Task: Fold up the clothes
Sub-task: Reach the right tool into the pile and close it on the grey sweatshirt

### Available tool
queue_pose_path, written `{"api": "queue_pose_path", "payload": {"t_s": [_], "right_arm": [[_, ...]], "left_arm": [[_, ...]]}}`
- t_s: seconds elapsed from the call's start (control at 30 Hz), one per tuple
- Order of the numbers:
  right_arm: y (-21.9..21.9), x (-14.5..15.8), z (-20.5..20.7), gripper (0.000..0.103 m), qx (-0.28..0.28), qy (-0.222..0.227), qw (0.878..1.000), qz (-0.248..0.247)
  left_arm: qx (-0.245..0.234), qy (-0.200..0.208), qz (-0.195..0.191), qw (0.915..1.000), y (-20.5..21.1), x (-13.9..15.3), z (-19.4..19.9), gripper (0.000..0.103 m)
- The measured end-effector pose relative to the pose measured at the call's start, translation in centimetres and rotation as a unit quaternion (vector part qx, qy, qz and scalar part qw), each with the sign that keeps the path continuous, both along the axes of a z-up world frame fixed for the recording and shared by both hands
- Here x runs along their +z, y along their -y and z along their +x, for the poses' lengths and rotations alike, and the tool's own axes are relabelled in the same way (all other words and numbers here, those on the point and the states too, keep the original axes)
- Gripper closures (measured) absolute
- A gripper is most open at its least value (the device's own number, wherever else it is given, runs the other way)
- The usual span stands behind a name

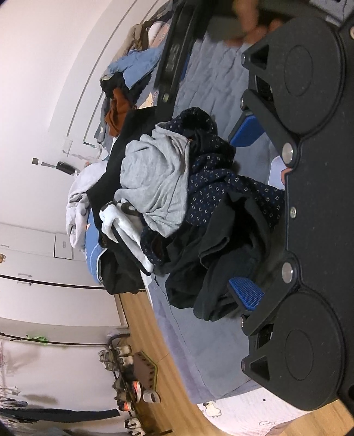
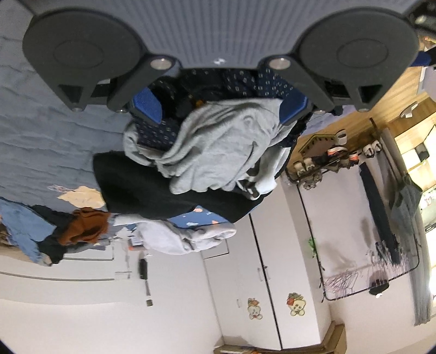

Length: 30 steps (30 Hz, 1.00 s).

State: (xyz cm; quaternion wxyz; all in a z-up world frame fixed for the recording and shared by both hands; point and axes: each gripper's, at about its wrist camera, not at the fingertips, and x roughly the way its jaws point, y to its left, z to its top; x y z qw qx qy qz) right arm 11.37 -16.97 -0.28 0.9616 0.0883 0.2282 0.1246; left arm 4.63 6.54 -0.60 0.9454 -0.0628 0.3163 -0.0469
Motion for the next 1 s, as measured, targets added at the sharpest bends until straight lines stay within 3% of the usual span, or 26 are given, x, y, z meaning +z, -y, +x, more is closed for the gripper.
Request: {"api": "queue_pose_path", "payload": {"t_s": [0.33,0.4,0.57,0.7,0.8,1.0], "right_arm": [[-2.0,-2.4,6.2,0.017,0.015,-0.024,1.000,0.009],[-2.0,-3.1,7.4,0.034,0.009,-0.047,0.999,0.023],[-1.6,-4.8,9.6,0.054,-0.017,-0.094,0.994,0.059],[-1.2,-5.5,10.0,0.078,-0.031,-0.107,0.990,0.087],[-0.9,-5.4,9.7,0.086,-0.032,-0.105,0.989,0.103],[0.1,-3.9,8.0,0.089,-0.046,-0.067,0.988,0.129]], "left_arm": [[0.006,-0.013,-0.021,0.9997,-0.6,-0.4,0.7,0.000],[0.008,-0.016,-0.027,0.9995,-0.7,-0.3,0.8,0.000],[0.007,-0.020,-0.032,0.9993,-0.8,-0.4,0.9,0.000],[0.007,-0.020,-0.032,0.9992,-0.8,-0.5,0.9,0.000],[0.008,-0.020,-0.033,0.9992,-0.8,-0.5,0.9,0.000],[0.014,-0.019,-0.035,0.9991,-0.9,-0.6,1.1,0.000]]}}
